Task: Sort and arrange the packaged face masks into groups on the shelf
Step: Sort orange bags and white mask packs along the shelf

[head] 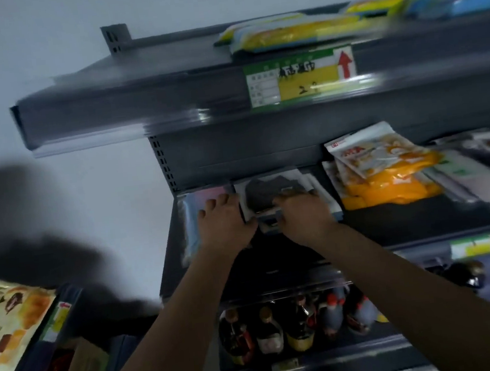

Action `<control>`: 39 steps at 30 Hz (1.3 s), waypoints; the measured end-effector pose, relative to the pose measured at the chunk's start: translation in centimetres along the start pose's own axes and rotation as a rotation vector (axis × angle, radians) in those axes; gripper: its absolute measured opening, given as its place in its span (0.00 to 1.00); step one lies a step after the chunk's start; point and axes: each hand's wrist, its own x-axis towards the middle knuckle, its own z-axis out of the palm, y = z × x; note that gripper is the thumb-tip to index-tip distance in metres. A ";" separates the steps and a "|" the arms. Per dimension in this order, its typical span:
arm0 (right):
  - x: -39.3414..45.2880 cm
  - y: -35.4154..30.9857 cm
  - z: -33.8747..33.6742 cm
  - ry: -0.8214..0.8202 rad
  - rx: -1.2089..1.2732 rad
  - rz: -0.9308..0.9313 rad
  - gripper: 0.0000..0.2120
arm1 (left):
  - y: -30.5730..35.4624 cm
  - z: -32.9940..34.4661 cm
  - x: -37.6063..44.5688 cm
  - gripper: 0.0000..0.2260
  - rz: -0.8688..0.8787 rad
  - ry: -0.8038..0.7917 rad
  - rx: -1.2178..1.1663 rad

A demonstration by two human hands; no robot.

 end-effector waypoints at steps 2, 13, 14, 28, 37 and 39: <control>-1.0 1.9 -0.9 -0.007 -0.084 0.034 0.21 | 2.2 0.2 0.3 0.27 0.068 -0.030 0.038; -9.6 14.9 -4.1 0.013 -0.197 0.248 0.22 | 18.3 1.9 -1.2 0.27 0.290 -0.038 0.051; -10.6 16.4 -4.4 0.019 -0.201 0.257 0.23 | 19.9 2.3 -1.5 0.28 0.304 -0.037 0.042; -22.8 33.4 -6.5 0.029 -0.206 0.428 0.23 | 39.9 7.0 -6.0 0.27 0.478 -0.027 0.035; -25.1 41.5 -6.7 0.015 -0.154 0.530 0.24 | 47.8 10.1 -4.0 0.27 0.499 -0.061 0.026; -24.7 43.4 -6.5 0.009 -0.143 0.539 0.24 | 49.1 11.0 -2.9 0.26 0.491 -0.069 0.012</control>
